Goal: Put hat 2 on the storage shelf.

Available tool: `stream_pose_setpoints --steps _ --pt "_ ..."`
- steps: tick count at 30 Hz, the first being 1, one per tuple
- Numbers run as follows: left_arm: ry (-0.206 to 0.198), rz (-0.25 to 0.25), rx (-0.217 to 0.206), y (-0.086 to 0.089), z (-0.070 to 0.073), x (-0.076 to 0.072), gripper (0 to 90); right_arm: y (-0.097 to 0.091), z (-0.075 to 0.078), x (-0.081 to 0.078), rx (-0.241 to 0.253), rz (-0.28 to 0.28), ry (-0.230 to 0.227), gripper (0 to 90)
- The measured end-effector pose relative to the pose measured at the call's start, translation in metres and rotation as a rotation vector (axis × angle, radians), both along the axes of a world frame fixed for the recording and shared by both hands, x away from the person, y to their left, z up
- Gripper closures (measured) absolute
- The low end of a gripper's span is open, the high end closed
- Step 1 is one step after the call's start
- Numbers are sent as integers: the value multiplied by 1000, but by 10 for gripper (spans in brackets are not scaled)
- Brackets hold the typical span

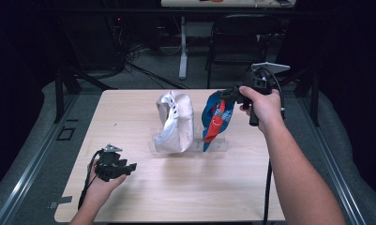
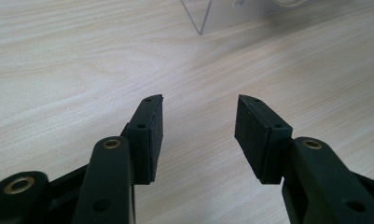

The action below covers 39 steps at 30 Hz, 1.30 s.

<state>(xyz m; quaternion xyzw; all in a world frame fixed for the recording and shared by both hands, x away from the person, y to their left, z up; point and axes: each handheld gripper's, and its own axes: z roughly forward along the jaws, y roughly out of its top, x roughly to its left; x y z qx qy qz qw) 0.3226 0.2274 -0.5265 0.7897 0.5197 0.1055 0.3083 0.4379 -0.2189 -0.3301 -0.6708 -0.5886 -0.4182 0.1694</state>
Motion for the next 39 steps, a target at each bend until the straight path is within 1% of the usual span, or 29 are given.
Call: stream_pose_setpoints --steps 7,15,19,21,22,23,24,29,30,32,33,34,35,36,38,39 --pt "2 5 1 1 -1 0 520 -1 -13 -1 2 -4 22 775" --pt "3 10 0 3 -1 0 519 -5 -21 -4 -3 -13 31 770" --pt "3 7 2 2 -1 0 519 -7 -26 -7 -27 -22 31 754" --pt "1 7 3 3 -1 0 518 -8 -26 -8 -26 -20 33 746" --pt "1 8 2 3 -1 0 519 -8 -27 -9 -27 -24 27 738" --pt "1 8 2 3 -1 0 518 -9 -27 -10 -34 -20 28 733" --pt "2 11 1 3 -1 0 518 -10 -27 -11 -45 -25 18 731" --pt "3 8 2 3 -1 0 518 -14 -29 -16 -64 -35 15 701" --pt "1 7 4 3 -1 0 517 -14 -30 -18 -84 -39 10 675" --pt "2 7 5 3 0 0 517 -15 -30 -18 -88 -35 7 660" --pt "2 7 4 3 -1 0 517 -15 -31 -19 -86 -36 -5 634" --pt "3 9 4 3 -1 0 516 -16 -32 -20 -95 -41 -7 607" --pt "3 9 4 3 -1 0 515 -17 -32 -20 -103 -46 -16 595" --pt "3 9 4 3 -1 0 515 -17 -32 -20 -103 -46 -16 595" --pt "4 9 4 3 -1 0 515 -18 -32 -22 -120 -43 -21 584" --pt "4 9 4 3 -1 0 513 -19 -32 -24 -124 -48 -32 572"
